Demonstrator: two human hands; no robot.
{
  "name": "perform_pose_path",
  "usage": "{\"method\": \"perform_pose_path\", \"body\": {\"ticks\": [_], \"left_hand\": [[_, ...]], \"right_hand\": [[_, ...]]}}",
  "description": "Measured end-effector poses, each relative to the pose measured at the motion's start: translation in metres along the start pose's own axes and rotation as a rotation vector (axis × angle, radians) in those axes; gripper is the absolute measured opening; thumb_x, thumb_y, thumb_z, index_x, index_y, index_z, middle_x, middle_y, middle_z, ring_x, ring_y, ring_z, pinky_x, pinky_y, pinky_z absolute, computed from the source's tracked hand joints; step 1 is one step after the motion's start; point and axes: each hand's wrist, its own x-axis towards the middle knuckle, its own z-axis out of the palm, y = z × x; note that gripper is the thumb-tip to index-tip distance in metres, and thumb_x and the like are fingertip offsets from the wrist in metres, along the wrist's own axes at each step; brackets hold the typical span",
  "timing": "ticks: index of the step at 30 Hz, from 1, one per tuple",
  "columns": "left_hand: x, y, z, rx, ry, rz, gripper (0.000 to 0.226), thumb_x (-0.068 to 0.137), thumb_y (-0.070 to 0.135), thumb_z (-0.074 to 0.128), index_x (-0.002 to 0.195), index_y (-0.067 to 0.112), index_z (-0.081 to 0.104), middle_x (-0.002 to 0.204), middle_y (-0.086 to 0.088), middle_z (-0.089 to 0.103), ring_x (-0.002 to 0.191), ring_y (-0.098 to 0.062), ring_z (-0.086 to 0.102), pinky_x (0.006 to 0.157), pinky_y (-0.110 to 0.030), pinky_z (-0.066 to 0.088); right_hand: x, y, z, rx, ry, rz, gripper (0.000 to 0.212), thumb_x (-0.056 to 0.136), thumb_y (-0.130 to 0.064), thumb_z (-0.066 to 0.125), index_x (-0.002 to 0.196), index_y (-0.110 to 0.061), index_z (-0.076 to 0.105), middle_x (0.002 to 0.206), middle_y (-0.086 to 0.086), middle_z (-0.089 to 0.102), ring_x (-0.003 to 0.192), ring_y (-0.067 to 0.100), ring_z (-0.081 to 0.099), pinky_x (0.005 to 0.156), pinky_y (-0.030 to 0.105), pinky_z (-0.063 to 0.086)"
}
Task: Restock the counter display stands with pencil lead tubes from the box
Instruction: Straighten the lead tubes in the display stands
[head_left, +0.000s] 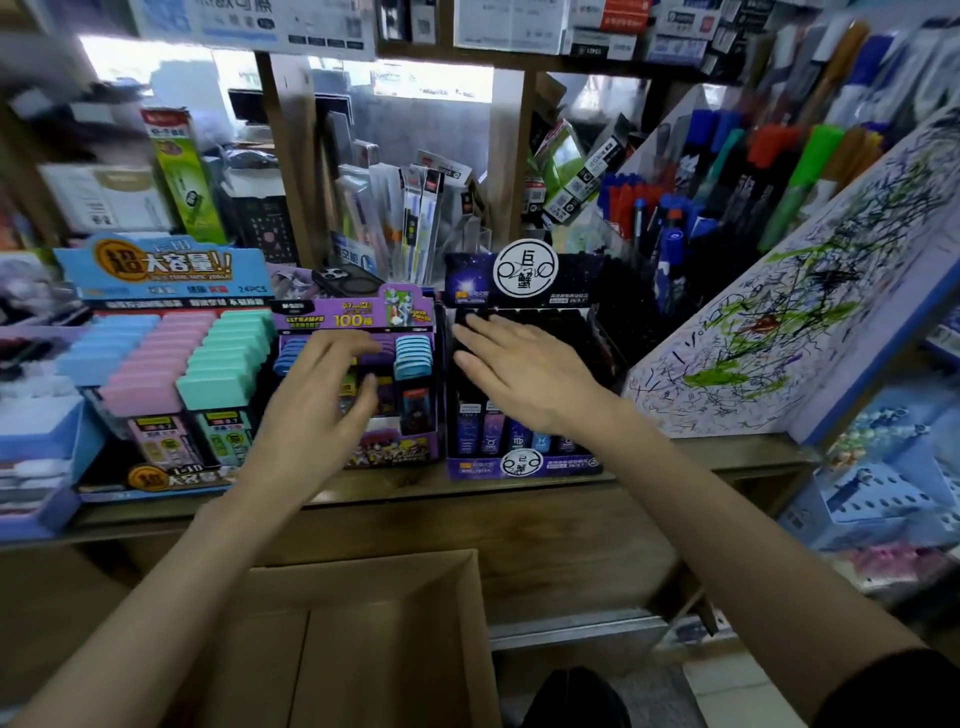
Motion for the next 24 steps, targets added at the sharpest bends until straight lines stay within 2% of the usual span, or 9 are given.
{"method": "perform_pose_path", "body": {"ticks": [3, 6, 10, 12, 14, 17, 20, 24], "left_hand": [[-0.009, -0.020, -0.020, 0.080, -0.041, -0.006, 0.027, 0.090, 0.004, 0.055, 0.116, 0.002, 0.057, 0.120, -0.014, 0.053, 0.113, -0.027, 0.051, 0.093, -0.032, 0.037], [-0.015, -0.039, -0.041, 0.161, -0.041, -0.020, 0.027, 0.088, 0.004, 0.058, 0.115, 0.002, 0.058, 0.119, -0.016, 0.055, 0.110, -0.032, 0.052, 0.091, -0.041, 0.042], [-0.021, -0.063, -0.061, 0.222, -0.035, -0.064, 0.027, 0.087, 0.004, 0.058, 0.114, 0.001, 0.059, 0.119, -0.018, 0.057, 0.111, -0.037, 0.052, 0.091, -0.047, 0.041], [-0.024, -0.072, -0.066, 0.263, -0.036, -0.073, 0.029, 0.087, 0.005, 0.059, 0.116, 0.001, 0.059, 0.121, -0.019, 0.057, 0.112, -0.038, 0.051, 0.093, -0.048, 0.040], [-0.025, -0.080, -0.067, 0.314, -0.038, -0.079, 0.032, 0.087, 0.007, 0.061, 0.118, -0.001, 0.059, 0.123, -0.020, 0.056, 0.113, -0.040, 0.051, 0.094, -0.051, 0.039], [-0.025, -0.089, -0.065, 0.385, -0.057, -0.078, 0.038, 0.086, 0.010, 0.064, 0.122, -0.002, 0.057, 0.127, -0.022, 0.055, 0.115, -0.042, 0.051, 0.095, -0.055, 0.039], [-0.026, -0.093, -0.060, 0.415, -0.075, -0.057, 0.040, 0.086, 0.012, 0.064, 0.124, -0.001, 0.056, 0.129, -0.019, 0.056, 0.119, -0.038, 0.052, 0.097, -0.052, 0.037], [-0.028, -0.097, -0.060, 0.440, -0.062, -0.016, 0.040, 0.085, 0.013, 0.065, 0.123, 0.001, 0.057, 0.126, -0.017, 0.059, 0.115, -0.036, 0.055, 0.095, -0.051, 0.039]], "right_hand": [[0.001, -0.003, -0.007, -0.005, -0.009, 0.000, 0.058, 0.098, -0.051, 0.016, 0.149, -0.023, 0.019, 0.157, -0.001, 0.017, 0.145, 0.019, 0.011, 0.117, 0.037, 0.010], [0.006, -0.025, -0.011, -0.009, 0.180, -0.080, 0.053, 0.099, -0.045, 0.031, 0.143, -0.017, 0.036, 0.150, 0.003, 0.036, 0.139, 0.021, 0.028, 0.112, 0.035, 0.019], [0.022, -0.050, -0.006, -0.144, 0.206, -0.134, 0.036, 0.096, -0.036, 0.047, 0.123, -0.015, 0.057, 0.123, 0.003, 0.060, 0.117, 0.023, 0.051, 0.099, 0.036, 0.035], [0.027, -0.050, -0.004, -0.173, 0.215, -0.115, 0.029, 0.095, -0.036, 0.049, 0.110, -0.017, 0.065, 0.107, 0.001, 0.065, 0.105, 0.023, 0.055, 0.092, 0.035, 0.038], [0.029, -0.049, 0.000, -0.165, 0.249, -0.093, 0.026, 0.094, -0.035, 0.051, 0.104, -0.018, 0.069, 0.100, 0.001, 0.067, 0.101, 0.023, 0.054, 0.089, 0.034, 0.037], [0.029, -0.052, 0.007, -0.128, 0.323, -0.026, 0.023, 0.093, -0.031, 0.055, 0.100, -0.014, 0.069, 0.097, 0.003, 0.067, 0.100, 0.024, 0.053, 0.089, 0.033, 0.036], [0.028, -0.059, 0.011, -0.153, 0.319, 0.018, 0.022, 0.093, -0.029, 0.054, 0.102, -0.012, 0.066, 0.099, 0.005, 0.065, 0.101, 0.024, 0.051, 0.089, 0.033, 0.036], [0.026, -0.068, 0.009, -0.162, 0.332, -0.012, 0.029, 0.093, -0.022, 0.052, 0.118, -0.009, 0.060, 0.118, 0.008, 0.060, 0.115, 0.026, 0.048, 0.099, 0.035, 0.034]]}}
